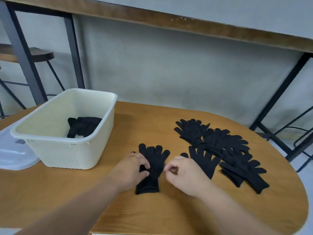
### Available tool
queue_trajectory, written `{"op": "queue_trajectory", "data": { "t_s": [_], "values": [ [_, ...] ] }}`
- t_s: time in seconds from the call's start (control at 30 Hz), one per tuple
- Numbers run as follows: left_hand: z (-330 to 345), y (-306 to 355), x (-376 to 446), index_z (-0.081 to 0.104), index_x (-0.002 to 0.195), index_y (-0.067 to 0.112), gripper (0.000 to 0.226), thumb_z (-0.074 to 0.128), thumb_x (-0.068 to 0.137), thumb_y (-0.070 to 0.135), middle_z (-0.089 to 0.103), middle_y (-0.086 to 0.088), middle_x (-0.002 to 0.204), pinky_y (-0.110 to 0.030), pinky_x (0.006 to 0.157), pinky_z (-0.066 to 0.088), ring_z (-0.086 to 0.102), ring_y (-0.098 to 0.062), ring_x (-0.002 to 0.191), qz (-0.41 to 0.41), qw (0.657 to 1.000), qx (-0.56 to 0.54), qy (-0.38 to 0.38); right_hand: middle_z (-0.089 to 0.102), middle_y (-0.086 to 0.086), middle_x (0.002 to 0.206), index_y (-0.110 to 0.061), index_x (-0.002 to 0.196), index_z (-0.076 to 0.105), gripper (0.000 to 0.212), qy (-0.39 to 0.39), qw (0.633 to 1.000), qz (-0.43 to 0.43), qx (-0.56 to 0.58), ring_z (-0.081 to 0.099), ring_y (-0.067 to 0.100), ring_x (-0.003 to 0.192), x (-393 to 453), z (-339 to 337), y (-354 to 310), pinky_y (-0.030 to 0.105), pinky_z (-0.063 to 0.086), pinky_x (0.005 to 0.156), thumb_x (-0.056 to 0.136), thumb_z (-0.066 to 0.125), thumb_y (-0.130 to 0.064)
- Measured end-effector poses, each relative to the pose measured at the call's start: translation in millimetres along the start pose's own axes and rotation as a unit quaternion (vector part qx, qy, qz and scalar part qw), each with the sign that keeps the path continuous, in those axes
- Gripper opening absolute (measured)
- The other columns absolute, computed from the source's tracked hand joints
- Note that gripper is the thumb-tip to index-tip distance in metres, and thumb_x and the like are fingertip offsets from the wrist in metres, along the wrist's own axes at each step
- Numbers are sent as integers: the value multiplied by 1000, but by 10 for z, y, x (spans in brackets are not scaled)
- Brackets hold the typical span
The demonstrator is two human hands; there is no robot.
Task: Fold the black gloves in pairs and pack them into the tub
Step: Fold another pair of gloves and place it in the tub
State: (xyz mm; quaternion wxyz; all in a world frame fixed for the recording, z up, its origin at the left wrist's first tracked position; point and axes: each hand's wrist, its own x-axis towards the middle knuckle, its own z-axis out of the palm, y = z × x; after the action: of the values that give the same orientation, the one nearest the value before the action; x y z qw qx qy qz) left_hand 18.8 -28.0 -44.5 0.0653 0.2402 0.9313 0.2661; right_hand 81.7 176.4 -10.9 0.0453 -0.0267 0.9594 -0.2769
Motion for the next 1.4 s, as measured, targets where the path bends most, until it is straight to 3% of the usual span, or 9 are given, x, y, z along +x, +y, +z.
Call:
{"op": "queue_trajectory", "data": {
  "t_s": [0.23, 0.37, 0.47, 0.7, 0.9, 1.0, 1.17, 1.27, 1.4],
  "values": [
    [108, 118, 51, 66, 106, 28, 15, 61, 93, 32, 53, 18, 114, -12, 85, 32, 40, -1, 96, 12, 998, 21, 52, 56, -12, 107, -28, 108, 66, 39, -10, 979, 154, -134, 60, 9, 87, -132, -404, 649, 24, 49, 75, 78, 72, -51],
    [105, 178, 34, 66, 102, 26, 12, 57, 95, 27, 54, 16, 110, -15, 91, 37, 45, -4, 108, 0, 998, 26, 62, 65, -8, 93, -28, 85, 70, 11, 27, 979, 122, -160, 63, 10, 79, -127, -346, 672, 24, 53, 74, 88, 67, -38],
    [91, 198, 23, 66, 98, 26, 11, 56, 95, 25, 55, 15, 107, -17, 89, 40, 46, -4, 105, -15, 998, 25, 56, 69, -4, 88, -30, 64, 61, 30, 26, 975, 115, -186, 63, 10, 72, -93, -309, 670, 26, 55, 71, 93, 60, -30],
    [-14, 250, 79, 67, 86, 24, 11, 58, 93, 23, 59, 12, 77, -12, 51, 38, 53, -4, 62, -118, 983, -119, 75, 67, -5, 85, -22, 84, 68, 21, 97, 978, 171, 72, 58, 15, 64, 54, -469, 375, 27, 45, 56, 98, 53, -24],
    [-198, 255, 189, 66, 105, 11, 37, 51, 97, 44, 72, -5, 102, -24, 81, 56, 69, -14, 92, -214, 836, -502, 62, 55, -10, 99, -21, 86, 63, 21, 160, 987, 24, -12, 55, 11, 84, 251, -407, -174, 26, 42, 70, 100, 47, -23],
    [-222, 210, 231, 60, 106, 13, 37, 51, 96, 47, 70, -9, 104, -28, 81, 56, 69, -18, 96, -226, 792, -565, 53, 51, -9, 96, -22, 86, 61, 22, 119, 985, -68, -104, 52, 12, 85, 287, -144, -401, 31, 48, 76, 101, 44, -26],
    [-146, 22, 206, 60, 115, 15, 31, 67, 90, 30, 65, -2, 102, -28, 76, 56, 66, -17, 87, -290, 851, -430, 83, 50, -5, 103, -22, 94, 60, 19, -22, 986, -62, -153, 55, 17, 86, 273, 326, -408, 34, 51, 81, 101, 44, -29],
    [-142, -5, 207, 61, 114, 21, 24, 65, 91, 18, 58, 6, 100, -22, 62, 49, 66, -17, 77, -290, 897, -320, 93, 50, -9, 103, -26, 91, 61, 19, -30, 990, -52, -128, 55, 14, 89, 261, 388, -350, 32, 51, 81, 99, 48, -37],
    [-146, 34, 267, 63, 99, 28, 13, 67, 88, 21, 67, -3, 108, -32, 75, 56, 65, -20, 87, -225, 927, -282, 101, 52, -13, 105, -29, 96, 66, 18, -21, 992, -58, -107, 55, 12, 93, 236, 298, -280, 30, 51, 82, 97, 52, -39]
  ]
}}
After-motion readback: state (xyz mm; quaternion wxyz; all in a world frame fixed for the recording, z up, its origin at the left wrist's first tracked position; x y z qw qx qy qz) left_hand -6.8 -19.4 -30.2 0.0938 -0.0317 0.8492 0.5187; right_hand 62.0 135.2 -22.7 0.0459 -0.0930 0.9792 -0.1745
